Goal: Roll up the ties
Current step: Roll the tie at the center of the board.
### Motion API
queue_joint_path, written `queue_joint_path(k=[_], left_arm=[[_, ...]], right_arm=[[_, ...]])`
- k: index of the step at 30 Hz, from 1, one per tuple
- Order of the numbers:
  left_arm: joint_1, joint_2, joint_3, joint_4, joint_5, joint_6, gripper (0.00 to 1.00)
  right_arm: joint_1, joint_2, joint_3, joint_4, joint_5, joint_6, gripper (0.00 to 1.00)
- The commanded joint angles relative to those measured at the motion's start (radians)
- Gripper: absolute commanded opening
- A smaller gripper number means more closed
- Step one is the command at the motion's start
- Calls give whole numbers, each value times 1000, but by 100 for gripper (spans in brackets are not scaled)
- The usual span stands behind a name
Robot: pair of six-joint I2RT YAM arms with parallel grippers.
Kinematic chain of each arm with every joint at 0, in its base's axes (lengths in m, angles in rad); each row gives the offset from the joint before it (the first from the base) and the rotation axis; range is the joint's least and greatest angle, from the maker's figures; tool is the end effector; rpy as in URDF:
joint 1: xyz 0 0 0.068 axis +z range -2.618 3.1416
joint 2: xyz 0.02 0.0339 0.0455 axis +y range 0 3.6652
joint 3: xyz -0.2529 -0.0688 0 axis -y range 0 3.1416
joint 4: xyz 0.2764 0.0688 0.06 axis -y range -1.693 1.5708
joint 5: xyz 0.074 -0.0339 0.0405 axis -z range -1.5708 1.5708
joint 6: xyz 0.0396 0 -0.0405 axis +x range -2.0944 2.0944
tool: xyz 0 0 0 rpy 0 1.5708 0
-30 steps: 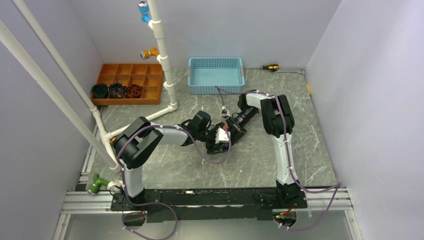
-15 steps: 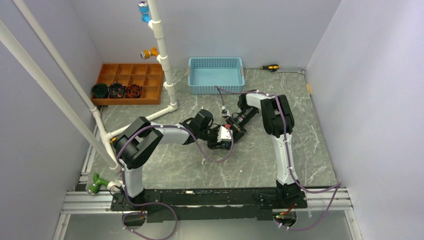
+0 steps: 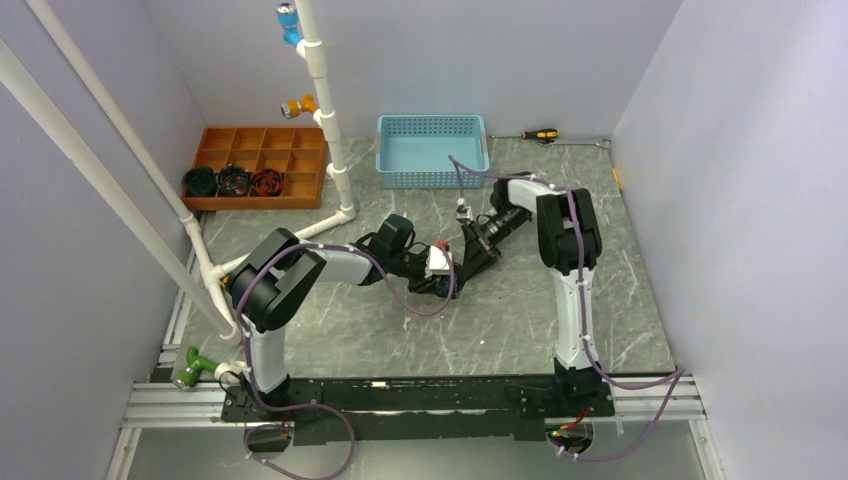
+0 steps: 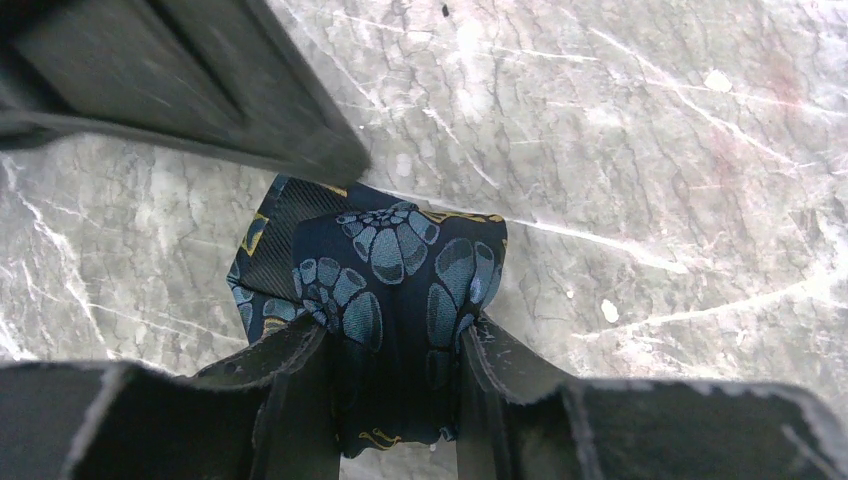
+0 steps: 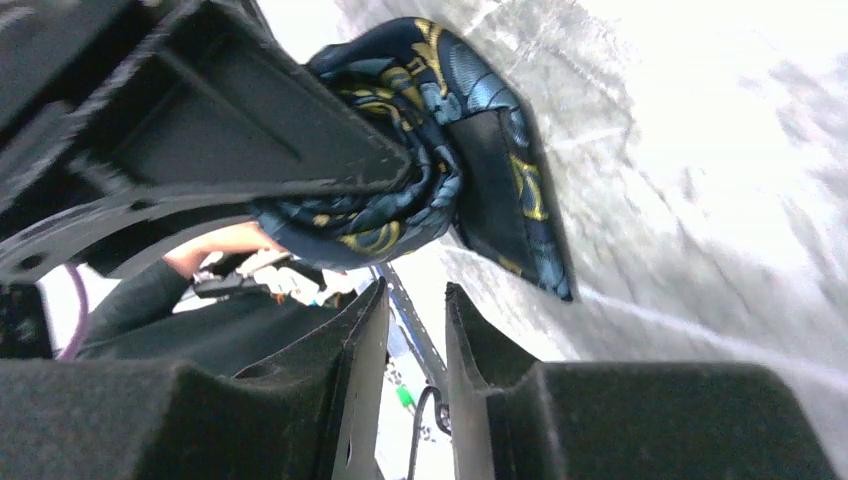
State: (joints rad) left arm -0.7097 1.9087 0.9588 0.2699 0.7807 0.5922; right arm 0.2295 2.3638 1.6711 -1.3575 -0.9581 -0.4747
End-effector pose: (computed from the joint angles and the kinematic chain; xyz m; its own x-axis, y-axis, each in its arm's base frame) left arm 0.2798 -0.2771 0.0980 0.0943 0.4417 -0.8922 0.9948 -0.0774 0.0669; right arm 0.3885 0.1240 0.0748 -0.8766 -0.4747 0.0785 -0.1844 0.4822 0.8564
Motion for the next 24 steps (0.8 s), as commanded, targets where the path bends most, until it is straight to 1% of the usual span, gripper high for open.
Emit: queue_joint_path(k=[1,4,7,9,12,16,19,24], left_arm=[[7,40,-45,-66,54,74,5],[8,49,-37,-68,54,74,5],[10,49,-34,-66,51,71,5],[13,46,-36,-61,50,63,6],[19,44,-40,-46,51,40,6],[27,35,-47,2,49,-14,6],[33,2,-62,83,39,-93,6],[58,-54,-83,262,-23,-324,7]], right_arm=[[-41,-117,5,66,-78,57,28],[-26,-128,-15,167,-53,155,18],[1,-116,-13,194,-3,187,11],[15,-112,-29,213,45,198,8],[23,-101,-77,260,165,218,4],[27,-76,-99,316,303,254,3],[28,-70,-100,340,393,276,2],[30,-66,-102,345,464,288,1]])
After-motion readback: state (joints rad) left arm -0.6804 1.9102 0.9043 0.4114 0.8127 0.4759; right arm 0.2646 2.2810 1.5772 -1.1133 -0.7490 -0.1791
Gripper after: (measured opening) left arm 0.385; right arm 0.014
